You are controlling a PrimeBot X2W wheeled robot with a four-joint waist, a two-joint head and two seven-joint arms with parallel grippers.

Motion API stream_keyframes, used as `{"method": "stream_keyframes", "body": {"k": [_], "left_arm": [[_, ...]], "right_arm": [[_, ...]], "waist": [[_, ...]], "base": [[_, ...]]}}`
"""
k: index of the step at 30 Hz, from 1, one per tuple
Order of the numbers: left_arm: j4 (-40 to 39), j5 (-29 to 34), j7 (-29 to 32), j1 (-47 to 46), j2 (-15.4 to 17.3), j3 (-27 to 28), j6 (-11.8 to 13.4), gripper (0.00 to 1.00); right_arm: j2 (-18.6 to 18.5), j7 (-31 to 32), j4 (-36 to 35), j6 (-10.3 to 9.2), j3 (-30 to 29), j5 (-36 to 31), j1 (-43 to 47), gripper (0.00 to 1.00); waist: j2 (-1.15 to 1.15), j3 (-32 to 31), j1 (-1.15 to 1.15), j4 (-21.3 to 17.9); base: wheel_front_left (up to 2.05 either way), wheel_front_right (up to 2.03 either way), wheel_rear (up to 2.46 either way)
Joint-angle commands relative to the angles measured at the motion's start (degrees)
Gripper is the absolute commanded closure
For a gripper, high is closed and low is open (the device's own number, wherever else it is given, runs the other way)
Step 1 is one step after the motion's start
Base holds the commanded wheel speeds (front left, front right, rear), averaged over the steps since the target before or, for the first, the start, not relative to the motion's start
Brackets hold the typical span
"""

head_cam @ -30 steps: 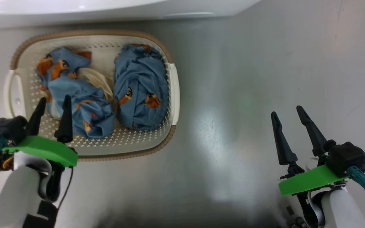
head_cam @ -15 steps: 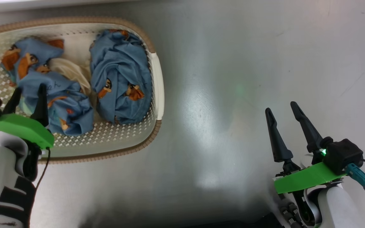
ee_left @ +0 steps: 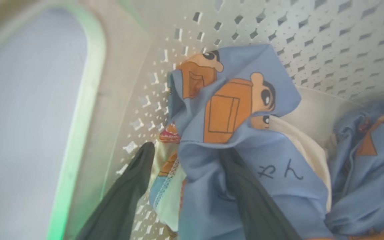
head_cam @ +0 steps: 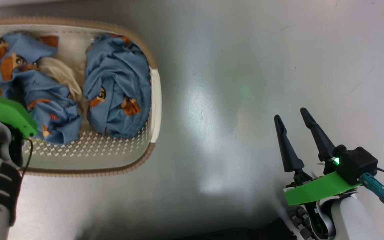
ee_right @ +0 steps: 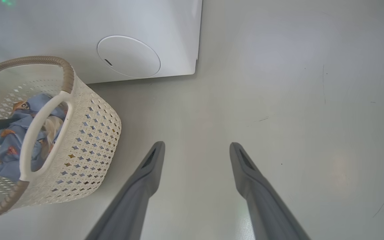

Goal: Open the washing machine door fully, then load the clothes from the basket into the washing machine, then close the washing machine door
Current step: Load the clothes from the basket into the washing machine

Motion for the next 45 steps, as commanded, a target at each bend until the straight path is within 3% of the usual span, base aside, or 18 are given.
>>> {"method": "stream_keyframes", "body": {"k": [1, 6, 21, 28, 38, 39, 40, 41, 45], "left_arm": [[-0.6, -0.9, 0.5, 0.0, 0.2, -0.4, -1.0, 0.0], [-1.7, -2.4, 1.5, -1.2, -0.7, -3.7, -1.0, 0.0], [-7.7, -6.4, 1.4, 2.9, 0.5, -17.3, -1.0, 0.0], [-2.5, -7.3, 3.8, 2.7, 2.9, -20.0, -1.0, 0.0], [2.8, -8.1, 6.1, -0.3, 2.5, -20.8, -1.0, 0.0], [3.2, -8.2, 6.1, -0.5, 2.5, -20.8, -1.0, 0.19], [3.6, -8.2, 6.2, -0.5, 2.4, -20.9, -1.0, 0.69], [3.9, -8.4, 6.2, -0.4, 2.2, -21.0, -1.0, 1.0], [4.1, -8.9, 5.5, 0.5, 1.5, -21.6, -1.0, 1.0]], "right_arm": [[0.1, -0.7, -1.0, 0.35, 1.5, 0.9, 2.5, 0.0], [0.1, -0.7, -0.5, 0.35, 1.6, 1.5, 2.2, 0.0], [0.1, -0.7, 1.7, 0.35, 2.2, 2.4, -0.1, 0.0], [0.1, -0.7, 1.6, 0.35, 2.8, 2.9, -0.3, 0.0], [0.1, -0.7, 1.0, 0.35, 2.4, 3.3, 0.3, 0.0], [0.1, -0.7, 1.0, 0.35, 2.4, 3.3, 0.2, 0.0], [0.1, -0.7, 0.9, 0.35, 2.4, 3.2, 0.2, 0.0], [0.1, -0.7, 0.9, 0.35, 2.4, 3.1, 0.2, 0.0], [0.1, -0.7, 0.8, 0.35, 1.9, 2.9, -0.1, 0.0]], "waist": [[0.0, 0.3, 0.0, -0.2], [0.0, 0.4, 0.0, -0.1], [0.0, -2.2, 0.0, 1.5], [0.0, -2.4, 0.0, 0.1], [0.0, -1.6, 0.0, -0.9], [0.0, -1.7, 0.0, -0.9], [0.0, -2.0, 0.0, -0.9], [0.0, -2.3, 0.0, -0.9], [0.0, -3.5, 0.0, -0.5]], "base": [[0.0, 0.0, 0.0], [0.0, 0.0, 0.0], [0.0, 0.0, 0.0], [0.0, 0.0, 0.0], [0.0, 0.0, 0.0], [0.0, 0.0, 0.0], [0.0, 0.0, 0.0], [0.0, 0.0, 0.0], [0.0, 0.0, 0.0]]}}
